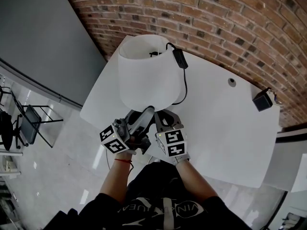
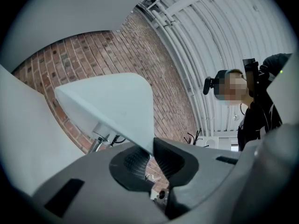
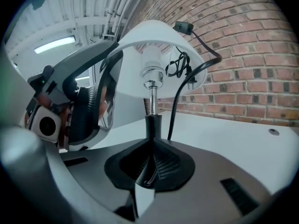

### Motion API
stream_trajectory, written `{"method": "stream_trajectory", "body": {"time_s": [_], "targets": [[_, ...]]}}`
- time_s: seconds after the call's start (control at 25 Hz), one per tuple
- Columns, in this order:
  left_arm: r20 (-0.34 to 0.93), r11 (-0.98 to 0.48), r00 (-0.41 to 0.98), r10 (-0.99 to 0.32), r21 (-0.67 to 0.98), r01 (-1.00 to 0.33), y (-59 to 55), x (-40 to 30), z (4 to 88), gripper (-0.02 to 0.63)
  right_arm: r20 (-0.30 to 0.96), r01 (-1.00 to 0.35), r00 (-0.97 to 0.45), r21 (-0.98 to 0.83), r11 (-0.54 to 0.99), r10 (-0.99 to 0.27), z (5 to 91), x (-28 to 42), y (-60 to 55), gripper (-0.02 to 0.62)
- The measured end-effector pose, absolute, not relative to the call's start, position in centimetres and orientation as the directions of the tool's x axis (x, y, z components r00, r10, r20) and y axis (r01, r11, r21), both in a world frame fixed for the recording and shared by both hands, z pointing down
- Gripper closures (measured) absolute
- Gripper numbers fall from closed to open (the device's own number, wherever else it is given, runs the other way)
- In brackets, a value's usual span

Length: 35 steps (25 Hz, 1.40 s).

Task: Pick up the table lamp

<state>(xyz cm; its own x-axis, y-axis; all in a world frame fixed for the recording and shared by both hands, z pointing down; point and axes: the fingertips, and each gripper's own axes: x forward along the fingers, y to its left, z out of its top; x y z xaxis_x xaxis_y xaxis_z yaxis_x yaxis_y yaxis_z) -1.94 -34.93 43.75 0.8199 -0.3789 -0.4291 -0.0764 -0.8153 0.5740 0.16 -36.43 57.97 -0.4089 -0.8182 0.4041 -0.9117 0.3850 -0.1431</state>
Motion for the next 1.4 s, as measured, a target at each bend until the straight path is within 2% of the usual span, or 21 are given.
{"method": "stream_trajectory", "body": {"time_s": [0.08,0.2,0.48,0.76,1.2,1.4], "targets": [[-0.426,-0.813,0.82,-0.383,0.577,-0.08,-35.4,-1.9,43.7,0.571,0.418,-0.909,-0.414,-0.142,0.392,-0.808,58.1,0.0,-37.0,0.59],[-0.424,-0.811,0.819,-0.386,0.579,-0.082,-36.0,-1.9,43.5,0.574,0.433,-0.901,-0.428,-0.142,0.409,-0.793,58.1,-0.3,-38.0,0.518],[-0.417,-0.816,0.826,-0.378,0.572,-0.084,-36.9,-1.6,43.2,0.586,0.507,-0.884,-0.452,-0.145,0.444,-0.734,59.3,-1.3,-39.8,0.454],[-0.405,-0.825,0.842,-0.356,0.56,-0.08,-37.2,-1.5,43.2,0.586,0.558,-0.88,-0.443,-0.12,0.46,-0.702,60.0,-1.7,-40.8,0.453],[-0.416,-0.82,0.831,-0.369,0.567,-0.08,-38.2,-1.6,43.1,0.588,0.568,-0.863,-0.478,-0.16,0.479,-0.67,60.4,-1.8,-41.7,0.442],[-0.415,-0.815,0.829,-0.375,0.573,-0.082,-38.2,-1.8,43.1,0.589,0.555,-0.877,-0.453,-0.135,0.462,-0.697,60.2,-1.8,-41.7,0.446]]}}
